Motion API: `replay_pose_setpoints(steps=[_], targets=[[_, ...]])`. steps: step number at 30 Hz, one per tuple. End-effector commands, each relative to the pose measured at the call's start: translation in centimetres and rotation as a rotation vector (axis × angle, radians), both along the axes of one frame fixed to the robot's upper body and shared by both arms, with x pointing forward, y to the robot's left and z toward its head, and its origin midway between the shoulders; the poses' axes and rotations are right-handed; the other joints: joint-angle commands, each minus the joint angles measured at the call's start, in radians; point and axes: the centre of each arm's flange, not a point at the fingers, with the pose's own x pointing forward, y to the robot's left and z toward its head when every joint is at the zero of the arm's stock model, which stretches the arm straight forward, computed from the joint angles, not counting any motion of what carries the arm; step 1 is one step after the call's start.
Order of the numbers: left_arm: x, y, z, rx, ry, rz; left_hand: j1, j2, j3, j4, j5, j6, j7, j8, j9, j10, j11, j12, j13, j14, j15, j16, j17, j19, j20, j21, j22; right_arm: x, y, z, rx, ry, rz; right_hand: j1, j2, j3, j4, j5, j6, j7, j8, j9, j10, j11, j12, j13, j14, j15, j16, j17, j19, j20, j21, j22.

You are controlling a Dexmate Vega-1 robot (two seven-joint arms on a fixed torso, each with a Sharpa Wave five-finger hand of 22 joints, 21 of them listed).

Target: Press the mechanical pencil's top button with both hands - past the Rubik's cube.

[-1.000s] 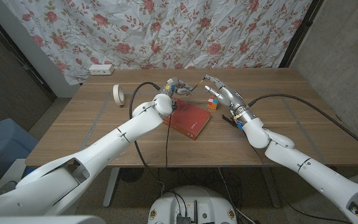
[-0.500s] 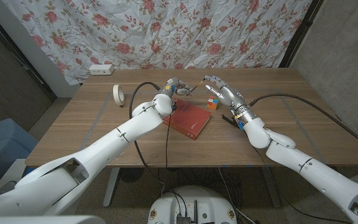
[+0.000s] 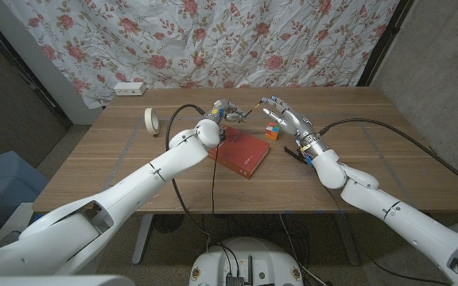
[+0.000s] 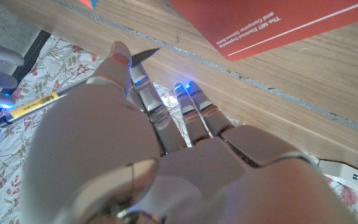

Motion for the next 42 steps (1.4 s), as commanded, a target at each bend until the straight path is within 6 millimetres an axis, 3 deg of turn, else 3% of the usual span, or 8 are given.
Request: replay_pose_setpoints(steps=[1, 18, 42], targets=[[0.3, -0.1, 0.2, 0.010, 0.008, -0.011, 0.006, 0.009, -0.004, 0.001, 0.006, 0.004, 0.001, 0.003, 0.003, 0.027, -0.022, 0.006, 0.005, 0.009, -0.164, 0.001, 0.000, -0.002, -0.060, 0.000, 0.002, 0.2, 0.4, 0.0, -0.024, 0.013, 0.013, 0.001, 0.019, 0.001, 0.007, 0.007, 0.012, -0.003, 0.004, 0.004, -0.002, -0.003, 0.005, 0.000, -0.011, 0.005, 0.003, 0.002, -0.002, -0.003, 0.004, 0.002], [0.3, -0.1, 0.2, 0.010, 0.001, -0.015, 0.007, 0.010, -0.005, 0.001, 0.005, 0.005, 0.001, 0.003, 0.003, 0.026, -0.022, 0.005, 0.005, 0.008, -0.164, 0.001, 0.000, -0.002, -0.059, 0.000, 0.002, 0.0, 0.7, 0.0, -0.026, 0.016, 0.022, 0.001, 0.019, 0.002, 0.010, 0.007, 0.041, -0.003, 0.008, 0.006, -0.006, -0.005, 0.005, 0.000, -0.018, 0.004, 0.001, 0.001, -0.007, -0.001, 0.003, 0.002], [0.4, -0.1, 0.1, 0.016, 0.005, -0.021, 0.009, 0.010, -0.008, 0.001, 0.005, 0.005, 0.002, 0.004, 0.003, 0.026, -0.023, 0.005, 0.005, 0.009, -0.164, 0.001, 0.000, -0.001, -0.060, 0.000, 0.001, -0.2, -0.4, 0.4, 0.010, 0.015, 0.012, 0.003, 0.017, 0.004, 0.010, 0.007, 0.043, -0.005, -0.002, 0.007, 0.001, -0.008, 0.009, 0.000, -0.011, 0.006, 0.004, 0.001, -0.005, 0.002, 0.005, 0.002]])
